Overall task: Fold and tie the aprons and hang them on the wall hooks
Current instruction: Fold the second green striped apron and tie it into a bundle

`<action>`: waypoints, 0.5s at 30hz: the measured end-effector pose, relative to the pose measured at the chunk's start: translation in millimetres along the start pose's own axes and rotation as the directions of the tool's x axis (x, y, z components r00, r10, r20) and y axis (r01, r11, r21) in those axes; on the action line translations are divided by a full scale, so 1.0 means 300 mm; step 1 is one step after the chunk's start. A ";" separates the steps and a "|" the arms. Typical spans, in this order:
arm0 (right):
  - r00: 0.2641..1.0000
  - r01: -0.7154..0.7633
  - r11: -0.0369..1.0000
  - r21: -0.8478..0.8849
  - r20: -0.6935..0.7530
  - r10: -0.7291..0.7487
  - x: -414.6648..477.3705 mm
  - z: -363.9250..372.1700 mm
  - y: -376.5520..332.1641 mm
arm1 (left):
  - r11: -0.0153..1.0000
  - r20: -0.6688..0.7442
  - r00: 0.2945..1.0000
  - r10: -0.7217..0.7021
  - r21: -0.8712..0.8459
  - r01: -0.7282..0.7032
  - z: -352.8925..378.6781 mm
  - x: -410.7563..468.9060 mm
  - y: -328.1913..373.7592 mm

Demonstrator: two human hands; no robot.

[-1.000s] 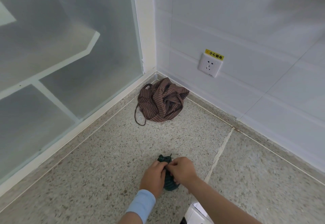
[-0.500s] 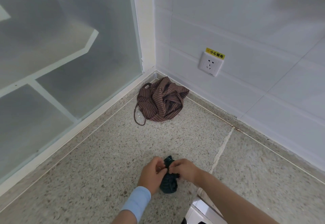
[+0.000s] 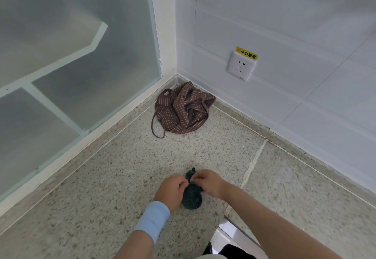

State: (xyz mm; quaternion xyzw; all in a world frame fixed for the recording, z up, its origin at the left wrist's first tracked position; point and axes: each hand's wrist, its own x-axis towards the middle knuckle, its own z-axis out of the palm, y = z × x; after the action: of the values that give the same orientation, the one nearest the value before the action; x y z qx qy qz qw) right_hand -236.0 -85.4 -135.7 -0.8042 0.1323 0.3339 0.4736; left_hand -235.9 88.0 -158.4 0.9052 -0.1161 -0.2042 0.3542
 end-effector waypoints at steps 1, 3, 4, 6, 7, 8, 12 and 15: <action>1.000 0.025 0.998 -0.064 -0.007 -0.025 -0.001 -0.002 0.003 | 0.999 0.039 0.999 -0.003 0.055 0.001 -0.008 0.003 0.000; 0.997 0.064 0.986 -0.156 -0.040 -0.071 -0.006 -0.015 0.009 | 0.992 0.092 0.995 -0.024 0.125 0.012 -0.021 0.008 0.002; 0.994 0.081 0.980 -0.180 -0.060 -0.093 -0.007 -0.023 0.012 | 0.990 0.102 0.993 -0.056 0.132 0.043 -0.027 0.013 0.001; 0.987 0.113 0.968 -0.223 -0.083 -0.135 -0.003 -0.032 0.020 | 0.988 0.119 0.982 -0.144 0.074 0.136 -0.036 0.018 0.006; 0.985 0.122 0.959 -0.254 -0.084 -0.148 -0.001 -0.032 0.020 | 0.982 0.142 0.972 -0.187 0.045 0.182 -0.038 0.021 0.016; 0.984 0.125 0.951 -0.283 -0.084 -0.154 0.000 -0.028 0.019 | 0.974 0.171 0.959 -0.226 0.018 0.226 -0.036 0.026 0.027; 0.970 0.142 0.957 -0.253 -0.156 -0.185 0.009 -0.001 0.015 | 0.900 0.211 0.921 -0.328 -0.225 0.373 -0.008 0.035 0.050; 0.957 0.121 0.985 -0.124 -0.249 -0.149 0.015 0.007 0.011 | 0.715 0.201 0.861 -0.467 -0.488 0.501 0.008 0.039 0.029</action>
State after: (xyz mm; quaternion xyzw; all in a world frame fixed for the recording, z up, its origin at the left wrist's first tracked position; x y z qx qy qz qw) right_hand -235.3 -85.0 -141.6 -0.8720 0.1192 0.2003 0.4304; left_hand -227.0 76.3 -157.4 0.7652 0.1737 -0.3417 0.5172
